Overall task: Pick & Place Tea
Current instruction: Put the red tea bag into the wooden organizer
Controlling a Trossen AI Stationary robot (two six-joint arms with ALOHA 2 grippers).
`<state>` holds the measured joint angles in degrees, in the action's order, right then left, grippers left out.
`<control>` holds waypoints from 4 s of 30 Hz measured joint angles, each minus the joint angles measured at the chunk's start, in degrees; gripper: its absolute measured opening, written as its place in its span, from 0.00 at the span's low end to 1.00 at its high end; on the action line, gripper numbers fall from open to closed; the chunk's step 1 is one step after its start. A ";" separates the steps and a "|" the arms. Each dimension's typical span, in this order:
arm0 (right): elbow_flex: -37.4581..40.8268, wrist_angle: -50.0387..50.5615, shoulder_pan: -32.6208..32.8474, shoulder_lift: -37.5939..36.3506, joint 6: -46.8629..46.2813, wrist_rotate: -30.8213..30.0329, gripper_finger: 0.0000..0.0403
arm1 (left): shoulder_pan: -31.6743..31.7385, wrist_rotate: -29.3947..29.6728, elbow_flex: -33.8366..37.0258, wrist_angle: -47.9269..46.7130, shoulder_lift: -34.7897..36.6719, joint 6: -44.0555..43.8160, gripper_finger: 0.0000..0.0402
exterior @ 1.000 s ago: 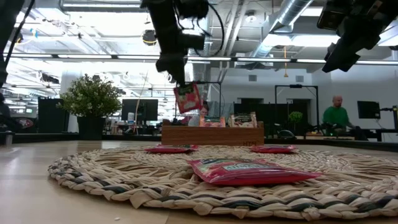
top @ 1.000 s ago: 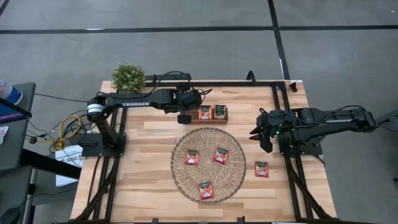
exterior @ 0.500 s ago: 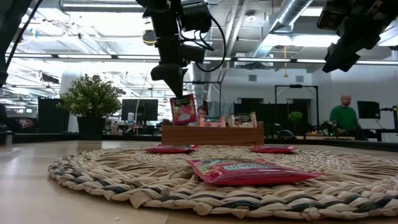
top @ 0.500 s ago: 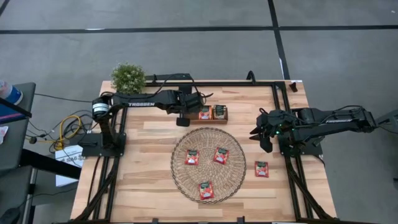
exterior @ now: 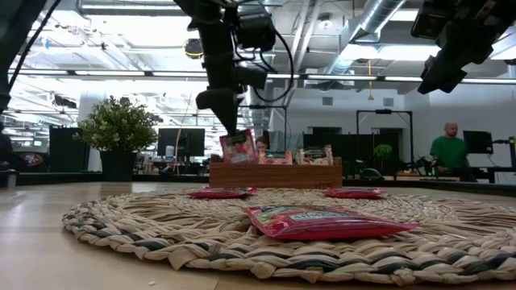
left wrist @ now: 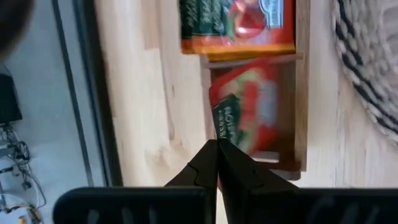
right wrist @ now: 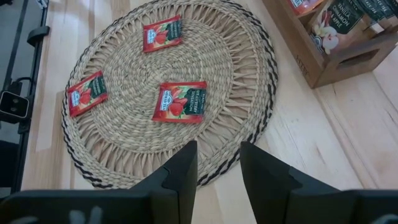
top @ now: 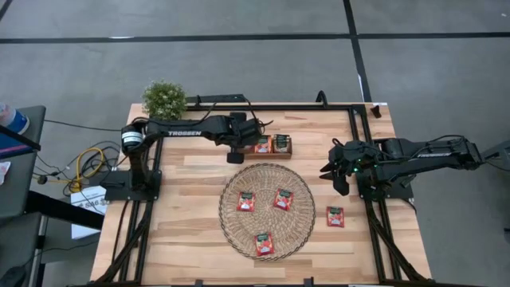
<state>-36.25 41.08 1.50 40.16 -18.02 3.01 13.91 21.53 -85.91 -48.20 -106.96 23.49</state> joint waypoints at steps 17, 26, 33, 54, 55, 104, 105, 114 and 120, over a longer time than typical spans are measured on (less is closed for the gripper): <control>0.00 -0.51 -0.02 0.01 -0.03 0.00 0.28 | 0.00 5.89 -0.81 -0.15 -4.08 2.37 0.00; 0.00 -0.85 -0.02 0.00 -0.02 0.00 0.28 | -0.02 3.66 -0.81 0.80 -4.08 2.84 0.00; 0.00 -0.85 0.00 0.00 -0.02 0.00 0.28 | 0.00 3.77 -0.81 1.19 -4.08 2.89 0.00; 0.00 -0.85 0.00 0.00 -0.02 0.00 0.28 | -0.09 15.23 -1.15 3.39 -4.08 6.90 0.29; 0.00 -0.85 -0.01 0.00 -0.01 0.00 0.28 | -0.17 18.12 -1.94 3.17 -4.08 7.21 0.31; 0.00 -0.83 0.00 0.02 2.03 -0.02 0.28 | -19.28 -19.07 2.39 4.84 -6.03 -27.36 0.29; 0.00 -0.83 -0.01 0.02 2.03 -0.02 0.28 | -19.26 -18.24 2.65 5.53 -6.16 -27.15 0.29; 0.00 -0.87 -0.01 0.02 2.01 -0.02 0.28 | -19.26 -16.71 2.78 6.11 -10.14 -24.63 0.29; 0.00 -0.87 0.00 0.00 2.01 -0.02 0.28 | -19.26 -16.71 2.78 6.09 -11.12 -24.59 0.29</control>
<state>-36.25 40.21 1.49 40.16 -16.01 2.98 -5.34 4.82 -83.13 -42.11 -118.08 -1.10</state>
